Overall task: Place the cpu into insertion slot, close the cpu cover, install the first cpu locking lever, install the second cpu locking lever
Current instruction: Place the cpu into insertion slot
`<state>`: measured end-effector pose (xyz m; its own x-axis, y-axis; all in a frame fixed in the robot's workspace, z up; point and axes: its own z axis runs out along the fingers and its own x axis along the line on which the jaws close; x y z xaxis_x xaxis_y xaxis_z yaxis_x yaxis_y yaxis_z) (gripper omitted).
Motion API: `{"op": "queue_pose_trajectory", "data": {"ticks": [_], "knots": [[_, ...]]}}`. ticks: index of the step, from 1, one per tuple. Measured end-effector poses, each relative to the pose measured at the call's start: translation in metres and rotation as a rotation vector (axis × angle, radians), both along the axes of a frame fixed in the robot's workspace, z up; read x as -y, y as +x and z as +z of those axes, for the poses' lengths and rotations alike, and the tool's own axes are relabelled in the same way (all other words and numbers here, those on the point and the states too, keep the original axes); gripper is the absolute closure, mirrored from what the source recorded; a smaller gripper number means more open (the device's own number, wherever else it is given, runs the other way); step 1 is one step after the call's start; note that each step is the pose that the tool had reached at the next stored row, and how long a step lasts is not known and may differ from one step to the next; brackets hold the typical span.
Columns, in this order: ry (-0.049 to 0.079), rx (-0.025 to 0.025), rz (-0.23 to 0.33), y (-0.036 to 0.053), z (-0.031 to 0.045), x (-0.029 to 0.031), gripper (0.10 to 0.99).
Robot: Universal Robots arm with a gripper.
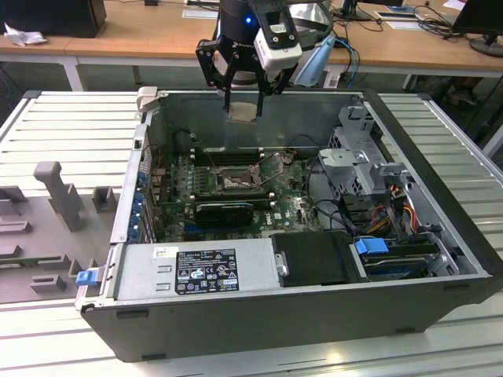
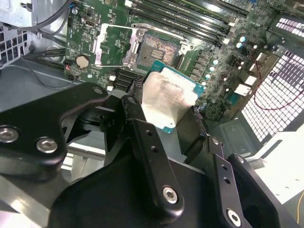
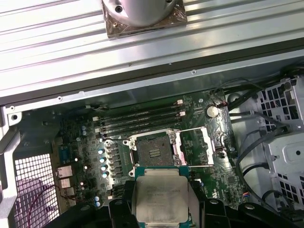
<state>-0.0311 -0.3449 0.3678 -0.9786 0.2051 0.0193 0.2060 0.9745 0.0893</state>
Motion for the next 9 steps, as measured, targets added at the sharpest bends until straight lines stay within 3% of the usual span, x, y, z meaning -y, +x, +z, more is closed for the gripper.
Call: {"op": "queue_pose_trajectory", "data": {"ticks": [9], "knots": [[0.0, 0.0, -0.006, 0.0, 0.0, 0.0, 0.557]]}}
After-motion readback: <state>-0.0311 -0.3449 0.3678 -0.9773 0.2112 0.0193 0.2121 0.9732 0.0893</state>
